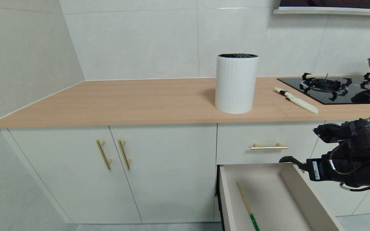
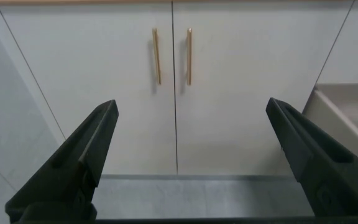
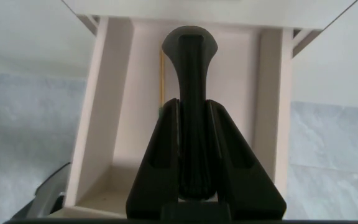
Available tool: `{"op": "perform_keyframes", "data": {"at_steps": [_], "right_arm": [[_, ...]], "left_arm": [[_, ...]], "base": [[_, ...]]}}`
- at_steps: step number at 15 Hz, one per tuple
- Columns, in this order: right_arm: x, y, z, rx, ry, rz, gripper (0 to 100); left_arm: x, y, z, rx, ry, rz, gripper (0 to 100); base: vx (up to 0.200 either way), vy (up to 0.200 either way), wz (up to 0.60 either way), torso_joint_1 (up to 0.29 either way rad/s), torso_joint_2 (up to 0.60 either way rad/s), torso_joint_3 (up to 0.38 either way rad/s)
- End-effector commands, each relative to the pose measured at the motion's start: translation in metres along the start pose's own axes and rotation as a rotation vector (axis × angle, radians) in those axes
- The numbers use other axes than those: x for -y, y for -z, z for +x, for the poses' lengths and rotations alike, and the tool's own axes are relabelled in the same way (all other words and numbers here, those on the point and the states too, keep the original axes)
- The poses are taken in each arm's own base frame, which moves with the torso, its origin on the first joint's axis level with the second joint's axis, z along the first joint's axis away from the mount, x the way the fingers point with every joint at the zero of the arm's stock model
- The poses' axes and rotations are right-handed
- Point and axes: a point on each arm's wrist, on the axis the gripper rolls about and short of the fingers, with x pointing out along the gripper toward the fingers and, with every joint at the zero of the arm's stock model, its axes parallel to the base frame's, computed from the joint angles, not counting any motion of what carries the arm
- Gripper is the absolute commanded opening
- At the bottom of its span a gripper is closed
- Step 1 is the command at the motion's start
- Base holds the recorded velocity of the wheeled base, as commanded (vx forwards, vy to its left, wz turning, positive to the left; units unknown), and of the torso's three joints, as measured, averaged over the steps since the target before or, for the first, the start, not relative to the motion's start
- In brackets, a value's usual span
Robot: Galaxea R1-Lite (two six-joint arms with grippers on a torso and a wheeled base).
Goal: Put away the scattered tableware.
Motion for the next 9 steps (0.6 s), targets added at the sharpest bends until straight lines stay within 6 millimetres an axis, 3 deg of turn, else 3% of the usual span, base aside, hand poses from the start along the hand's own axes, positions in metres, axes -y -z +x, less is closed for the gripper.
{"op": "perform_keyframes", "data": {"at_steps": [1,9], "right_arm": [[-0.0001,0.0017,0.0026,-0.011,0.0,-0.003,0],[0.0004,0.0038,0.0079,-0.029,0.003,-0.002,0]], "left_arm": [[0.0,0.0,0.0,0.0,0.0,-0.001,100],[0.0,0.0,0.0,0.0,0.0,-0.001,100]], "base": [[0.0,0.0,0.0,-0.163,0.47,0.286],[0.0,0.0,0.0,-0.116,0.44,0.305]]}}
